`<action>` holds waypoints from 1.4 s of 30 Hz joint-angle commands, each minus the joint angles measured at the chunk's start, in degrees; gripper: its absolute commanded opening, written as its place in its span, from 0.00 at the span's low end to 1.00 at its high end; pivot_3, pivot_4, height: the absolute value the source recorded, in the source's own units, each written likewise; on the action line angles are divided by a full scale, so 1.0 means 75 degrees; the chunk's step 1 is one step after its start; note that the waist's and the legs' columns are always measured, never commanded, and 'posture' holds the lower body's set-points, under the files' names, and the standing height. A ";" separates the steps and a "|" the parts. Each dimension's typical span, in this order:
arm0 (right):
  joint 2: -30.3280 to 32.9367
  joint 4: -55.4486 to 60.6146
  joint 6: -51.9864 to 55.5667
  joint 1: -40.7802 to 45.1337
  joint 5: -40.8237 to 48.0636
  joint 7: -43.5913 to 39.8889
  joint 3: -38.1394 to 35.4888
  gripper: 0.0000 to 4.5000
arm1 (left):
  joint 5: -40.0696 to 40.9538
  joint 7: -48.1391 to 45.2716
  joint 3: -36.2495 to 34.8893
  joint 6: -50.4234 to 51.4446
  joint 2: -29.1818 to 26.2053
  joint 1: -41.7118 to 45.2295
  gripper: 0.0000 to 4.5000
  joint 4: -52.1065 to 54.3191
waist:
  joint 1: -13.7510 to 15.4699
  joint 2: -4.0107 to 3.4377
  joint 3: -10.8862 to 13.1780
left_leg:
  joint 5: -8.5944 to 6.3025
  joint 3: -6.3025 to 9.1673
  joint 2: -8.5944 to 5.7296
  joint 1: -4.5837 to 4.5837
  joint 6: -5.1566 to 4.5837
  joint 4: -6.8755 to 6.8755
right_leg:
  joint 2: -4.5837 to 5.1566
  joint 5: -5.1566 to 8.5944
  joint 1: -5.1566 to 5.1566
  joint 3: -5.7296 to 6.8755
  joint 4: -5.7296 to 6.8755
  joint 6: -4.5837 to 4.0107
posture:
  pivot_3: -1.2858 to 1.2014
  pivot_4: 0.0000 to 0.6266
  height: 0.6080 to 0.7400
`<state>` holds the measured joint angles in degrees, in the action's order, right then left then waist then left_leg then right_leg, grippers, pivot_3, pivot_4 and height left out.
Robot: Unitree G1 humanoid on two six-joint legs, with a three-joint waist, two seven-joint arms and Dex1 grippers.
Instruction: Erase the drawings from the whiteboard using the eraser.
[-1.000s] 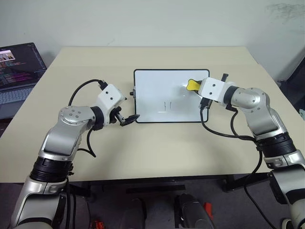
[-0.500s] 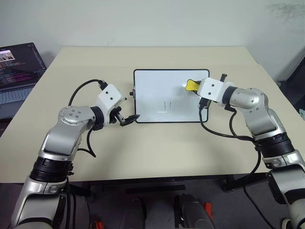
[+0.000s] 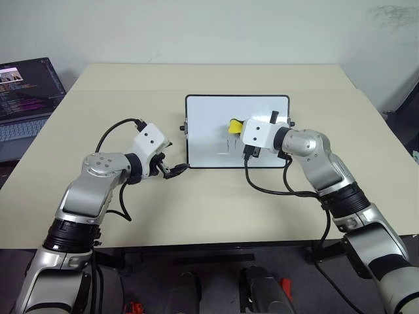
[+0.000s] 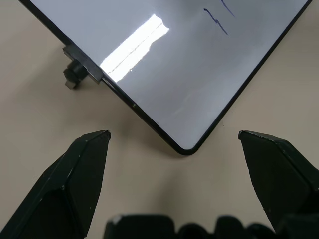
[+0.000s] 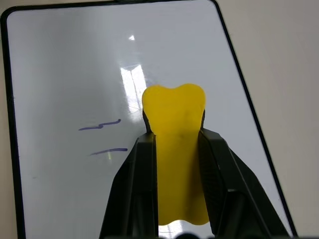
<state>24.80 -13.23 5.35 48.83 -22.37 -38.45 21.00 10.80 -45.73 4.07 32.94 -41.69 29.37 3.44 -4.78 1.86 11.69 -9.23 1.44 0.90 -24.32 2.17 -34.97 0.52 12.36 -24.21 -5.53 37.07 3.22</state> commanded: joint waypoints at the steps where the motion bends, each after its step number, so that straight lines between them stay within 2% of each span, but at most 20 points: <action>1: 0.0029 -0.0516 -0.0219 0.0347 -0.0425 0.0402 0.0095 0.18 | 0.0076 -0.0046 -0.0197 -0.0163 0.0011 -0.0101 1.00 0.0167 | -0.0001 0.0000 0.0000 | 0.0000 -0.0001 0.0000 0.0000 0.0000 0.0000 | 0.0000 0.0000 0.0000 -0.0001 0.0000 0.0000 | 0.52 0.24 1.00; 10: -0.0048 -0.1651 -0.0593 0.0602 -0.1315 0.0804 0.0727 0.18 | 0.0036 -0.0034 -0.0050 -0.0142 0.0080 -0.0141 1.00 0.0245 | -0.0028 0.0012 -0.0008 | 0.0000 -0.0001 0.0001 0.0005 0.0000 0.0000 | -0.0001 0.0000 0.0002 -0.0002 0.0002 -0.0002 | 0.52 0.24 1.00; 18: -0.0046 -0.0642 -0.0496 -0.0212 -0.1291 -0.0240 0.1092 0.18 | 0.0033 -0.0024 -0.0055 -0.0135 0.0096 -0.0103 1.00 0.0237 | -0.0026 0.0047 -0.0030 | 0.0000 -0.0001 0.0001 0.0035 0.0000 0.0000 | -0.0001 0.0000 0.0022 -0.0002 0.0007 -0.0007 | 0.52 0.24 1.00; 24: -0.0008 -0.0531 -0.0305 -0.0275 -0.1391 -0.0430 0.0999 0.15 | 0.0025 -0.0014 -0.0056 -0.0148 0.0115 -0.0069 1.00 0.0222 | -0.0022 0.0048 -0.0031 | 0.0001 -0.0002 0.0002 0.0036 -0.0001 0.0000 | -0.0001 0.0000 0.0021 -0.0003 0.0007 -0.0007 | 0.52 0.24 1.00; 30: -0.0060 -0.1016 -0.0177 0.0360 -0.1501 -0.0002 0.0789 0.15 | -0.0004 0.0004 -0.0037 -0.0163 0.0158 -0.0011 1.00 0.0191 | -0.0022 0.0049 -0.0031 | 0.0001 -0.0004 0.0001 0.0036 -0.0001 -0.0001 | 0.0000 -0.0001 0.0020 -0.0006 0.0005 -0.0007 | 0.52 0.24 1.00; 39: -0.0717 -0.1358 0.0711 0.1565 -0.1703 0.0155 0.0780 0.15 | -0.0031 0.0007 0.0003 -0.0138 0.0209 0.0047 1.00 0.0229 | -0.0026 0.0049 -0.0030 | 0.0001 -0.0003 0.0004 0.0026 0.0000 0.0010 | -0.0002 -0.0001 0.0007 -0.0001 0.0004 -0.0010 | 0.52 0.24 1.00; 42: -0.0804 -0.1436 0.0765 0.1644 -0.1731 0.0205 0.0836 0.15 | -0.0024 0.0018 -0.0011 -0.0124 0.0201 0.0012 1.00 0.0271 | -0.0020 0.0049 -0.0030 | -0.0001 -0.0001 0.0005 0.0015 0.0001 0.0013 | -0.0002 -0.0002 0.0000 0.0002 0.0000 -0.0006 | 0.52 0.24 1.00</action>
<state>18.82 -24.50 10.76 60.27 -34.85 -37.57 28.22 10.85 -45.69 4.61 32.43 -40.09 28.72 3.67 -4.93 2.23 11.46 -9.24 1.44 0.94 -24.21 2.18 -34.87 0.51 12.34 -24.20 -5.51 37.06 3.17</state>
